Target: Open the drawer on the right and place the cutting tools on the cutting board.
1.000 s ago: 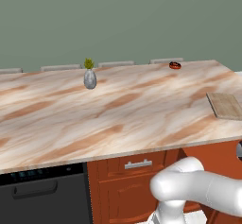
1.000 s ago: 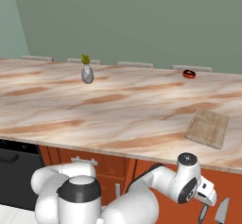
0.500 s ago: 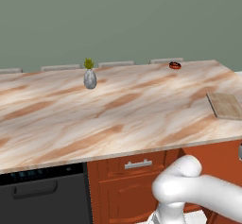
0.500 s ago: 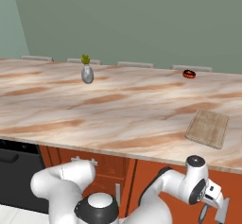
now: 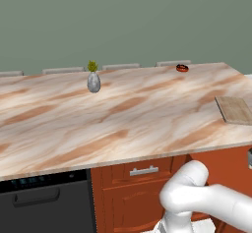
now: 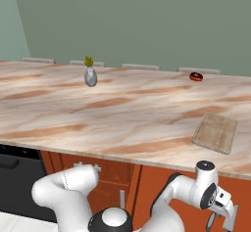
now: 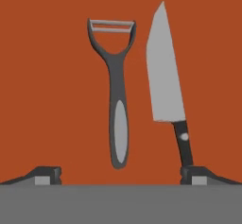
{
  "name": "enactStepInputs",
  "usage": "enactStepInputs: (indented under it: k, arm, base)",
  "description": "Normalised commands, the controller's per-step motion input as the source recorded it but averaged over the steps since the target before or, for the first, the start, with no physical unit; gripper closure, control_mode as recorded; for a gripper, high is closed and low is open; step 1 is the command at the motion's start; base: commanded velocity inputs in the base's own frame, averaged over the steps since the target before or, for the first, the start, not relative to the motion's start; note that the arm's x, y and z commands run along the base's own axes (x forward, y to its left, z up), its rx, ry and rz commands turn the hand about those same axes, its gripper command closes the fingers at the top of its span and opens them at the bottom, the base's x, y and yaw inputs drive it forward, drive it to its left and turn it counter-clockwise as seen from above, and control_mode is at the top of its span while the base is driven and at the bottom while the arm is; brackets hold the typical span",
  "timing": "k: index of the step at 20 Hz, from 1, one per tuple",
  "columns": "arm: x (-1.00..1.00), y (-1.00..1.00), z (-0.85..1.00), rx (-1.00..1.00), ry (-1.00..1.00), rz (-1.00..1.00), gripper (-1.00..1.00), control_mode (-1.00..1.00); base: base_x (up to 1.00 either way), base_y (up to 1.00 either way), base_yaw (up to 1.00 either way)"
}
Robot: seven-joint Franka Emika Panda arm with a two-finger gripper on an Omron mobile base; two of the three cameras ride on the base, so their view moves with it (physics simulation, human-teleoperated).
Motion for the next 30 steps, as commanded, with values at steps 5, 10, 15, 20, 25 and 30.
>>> enactStepInputs:
  k: [5,10,15,20,25,30]
  arm:
    - [0.0,-0.02,-0.4,0.0,0.08,-0.03,-1.0,-1.0]
    - [0.0,-0.03,-0.3,0.03,0.03,-0.04,-1.0,-1.0]
    - [0.0,-0.05,-0.24,0.03,0.0,-0.02,-1.0,-1.0]
    - [0.0,-0.24,-0.27,0.01,0.0,0.0,-1.0,-1.0]
    - [0.0,-0.32,-0.22,0.0,0.0,0.0,-1.0,-1.0]
    - [0.0,-0.08,-0.27,0.04,0.0,0.0,-1.0,-1.0]
  base:
    - [0.0,0.0,0.0]
    - [0.0,0.0,0.0]
    - [0.0,0.0,0.0]
    - [0.0,0.0,0.0]
    - [0.0,0.0,0.0]
    - [0.0,0.0,0.0]
